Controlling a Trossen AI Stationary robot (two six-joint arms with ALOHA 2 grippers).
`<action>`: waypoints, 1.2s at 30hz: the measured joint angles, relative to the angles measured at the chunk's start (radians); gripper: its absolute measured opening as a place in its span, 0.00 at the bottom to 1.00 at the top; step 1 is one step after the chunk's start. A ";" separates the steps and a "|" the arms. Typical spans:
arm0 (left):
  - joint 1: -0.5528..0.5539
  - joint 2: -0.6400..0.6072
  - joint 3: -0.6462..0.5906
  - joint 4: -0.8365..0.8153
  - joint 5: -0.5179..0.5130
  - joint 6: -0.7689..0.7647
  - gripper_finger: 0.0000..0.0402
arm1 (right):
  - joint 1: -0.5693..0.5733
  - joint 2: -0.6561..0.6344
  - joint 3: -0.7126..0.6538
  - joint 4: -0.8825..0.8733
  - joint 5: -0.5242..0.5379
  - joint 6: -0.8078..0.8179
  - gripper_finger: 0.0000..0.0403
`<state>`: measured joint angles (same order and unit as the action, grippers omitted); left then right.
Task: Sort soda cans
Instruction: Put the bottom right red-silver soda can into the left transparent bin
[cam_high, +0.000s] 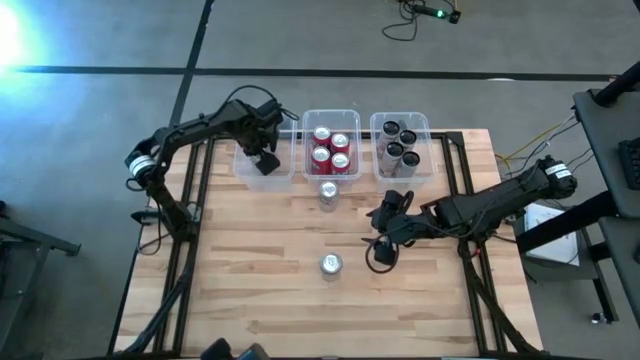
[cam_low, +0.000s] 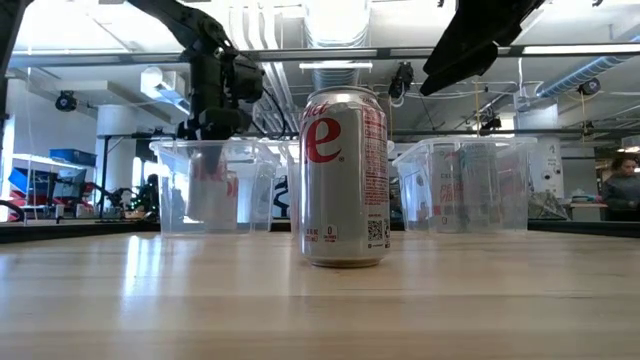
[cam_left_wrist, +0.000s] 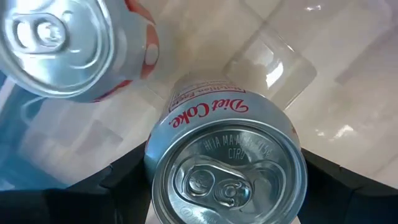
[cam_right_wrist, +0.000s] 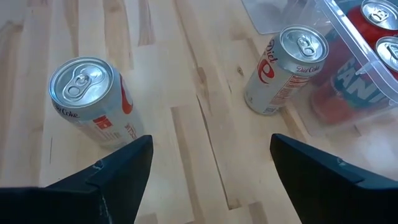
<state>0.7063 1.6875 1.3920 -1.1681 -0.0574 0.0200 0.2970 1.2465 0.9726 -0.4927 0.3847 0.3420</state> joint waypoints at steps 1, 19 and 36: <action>0.000 0.000 -0.011 0.007 0.000 0.000 0.70 | 0.000 0.000 0.000 0.000 0.000 0.000 0.79; 0.001 0.000 -0.095 0.097 -0.002 0.163 0.70 | 0.000 0.000 0.000 0.001 0.000 0.018 0.80; 0.001 -0.001 -0.095 0.086 -0.005 0.182 0.89 | 0.000 0.001 0.000 0.004 0.001 0.025 0.79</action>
<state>0.7074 1.6863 1.2972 -1.0818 -0.0628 0.2021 0.2966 1.2472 0.9726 -0.4884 0.3855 0.3674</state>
